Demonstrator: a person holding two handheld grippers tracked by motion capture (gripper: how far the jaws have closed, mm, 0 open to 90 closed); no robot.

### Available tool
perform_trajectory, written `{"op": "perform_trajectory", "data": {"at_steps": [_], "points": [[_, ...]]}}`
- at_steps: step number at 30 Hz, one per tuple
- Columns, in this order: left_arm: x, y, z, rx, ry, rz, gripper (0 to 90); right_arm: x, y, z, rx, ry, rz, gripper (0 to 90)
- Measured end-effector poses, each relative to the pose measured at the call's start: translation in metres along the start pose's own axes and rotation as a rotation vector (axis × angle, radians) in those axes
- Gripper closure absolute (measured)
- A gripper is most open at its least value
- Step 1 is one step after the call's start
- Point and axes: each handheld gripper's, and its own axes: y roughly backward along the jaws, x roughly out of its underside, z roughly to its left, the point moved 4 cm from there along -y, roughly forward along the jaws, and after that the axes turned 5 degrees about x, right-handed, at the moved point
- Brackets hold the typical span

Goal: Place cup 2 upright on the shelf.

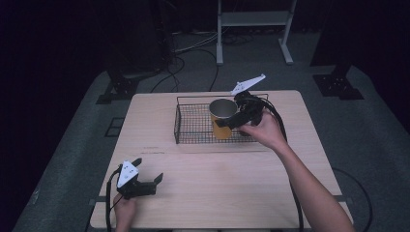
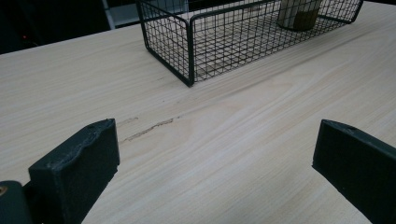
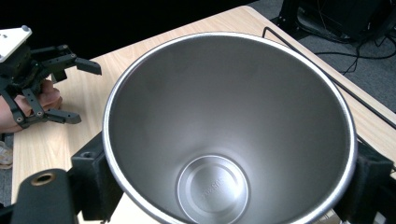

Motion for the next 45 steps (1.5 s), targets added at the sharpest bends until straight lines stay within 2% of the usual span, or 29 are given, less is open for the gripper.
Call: {"op": "perform_trajectory", "data": {"at_steps": [13,28,33,45], "points": [[0.0,0.0,0.0,0.001,0.003,-0.001,0.0,-0.009,-0.012,-0.008,0.006,-0.001,0.016,13.4],[0.0,0.001,0.001,0.002,0.004,-0.001,0.0,-0.032,-0.024,-0.023,0.033,0.001,0.015,13.4],[0.0,0.001,0.001,0.003,0.006,-0.003,0.0,-0.037,-0.027,-0.029,0.043,-0.009,0.013,13.4],[0.0,0.001,0.001,0.003,0.009,-0.006,0.0,-0.039,-0.04,-0.049,0.076,-0.072,0.013,13.4]]}}
